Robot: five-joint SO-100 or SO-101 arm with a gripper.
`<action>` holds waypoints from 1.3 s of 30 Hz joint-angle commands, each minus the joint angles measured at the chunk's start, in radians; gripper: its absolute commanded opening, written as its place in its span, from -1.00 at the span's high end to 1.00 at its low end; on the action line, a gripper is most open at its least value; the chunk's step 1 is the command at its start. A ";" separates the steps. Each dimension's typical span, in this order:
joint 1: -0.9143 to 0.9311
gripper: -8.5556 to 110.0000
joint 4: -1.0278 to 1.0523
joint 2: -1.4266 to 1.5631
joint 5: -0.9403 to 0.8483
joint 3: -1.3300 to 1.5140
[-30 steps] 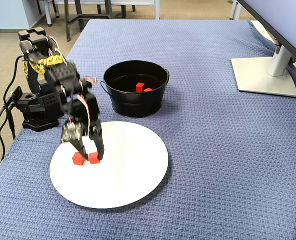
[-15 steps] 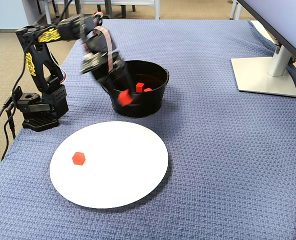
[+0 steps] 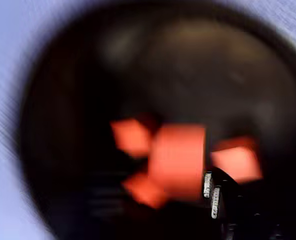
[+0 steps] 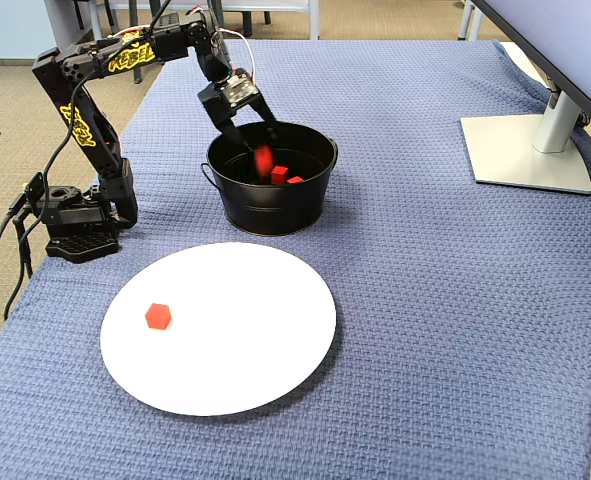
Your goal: Pick up the red cubes from the white plate and place them in the black recipient
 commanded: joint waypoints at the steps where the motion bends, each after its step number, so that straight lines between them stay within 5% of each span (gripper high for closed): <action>1: 0.146 0.14 -0.002 0.052 -0.130 -0.035; 10: 0.729 0.22 -0.015 -0.074 -0.485 -0.072; 18: 1.078 0.35 -0.186 -0.209 -0.489 0.035; 29: 1.137 0.36 0.006 -0.321 -0.474 0.025; 39: 1.166 0.36 -0.040 -0.302 -0.703 0.146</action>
